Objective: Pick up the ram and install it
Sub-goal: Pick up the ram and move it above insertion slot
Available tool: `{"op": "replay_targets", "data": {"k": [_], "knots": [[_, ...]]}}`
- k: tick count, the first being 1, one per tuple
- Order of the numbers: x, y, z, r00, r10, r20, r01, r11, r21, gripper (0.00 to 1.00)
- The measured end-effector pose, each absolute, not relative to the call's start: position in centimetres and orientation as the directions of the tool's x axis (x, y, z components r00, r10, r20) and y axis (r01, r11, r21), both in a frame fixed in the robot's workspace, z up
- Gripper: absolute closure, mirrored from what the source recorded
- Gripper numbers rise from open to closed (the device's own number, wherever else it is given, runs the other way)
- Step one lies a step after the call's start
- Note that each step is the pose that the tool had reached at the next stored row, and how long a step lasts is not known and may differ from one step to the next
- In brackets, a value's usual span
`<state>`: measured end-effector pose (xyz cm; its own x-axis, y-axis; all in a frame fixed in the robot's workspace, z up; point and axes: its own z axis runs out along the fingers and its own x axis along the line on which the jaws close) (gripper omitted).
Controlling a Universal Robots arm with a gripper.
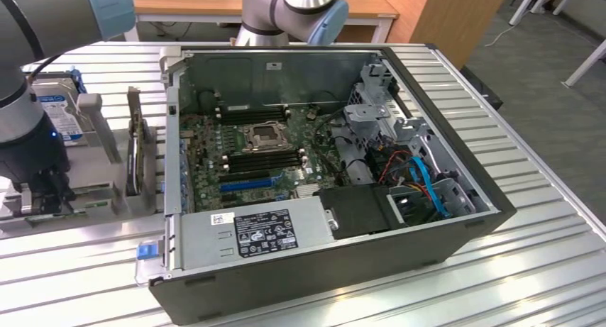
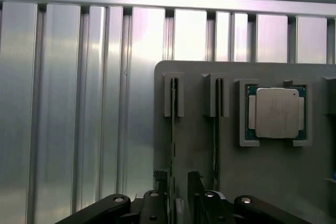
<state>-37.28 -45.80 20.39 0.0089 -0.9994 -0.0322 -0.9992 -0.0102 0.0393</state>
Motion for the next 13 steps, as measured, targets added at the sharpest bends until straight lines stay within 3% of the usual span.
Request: {"op": "replay_targets", "data": {"k": [13], "knots": [[-36.86,-46.06,20.39,0.009,-0.999,-0.032,-0.999,-0.01,0.039,0.71]]}}
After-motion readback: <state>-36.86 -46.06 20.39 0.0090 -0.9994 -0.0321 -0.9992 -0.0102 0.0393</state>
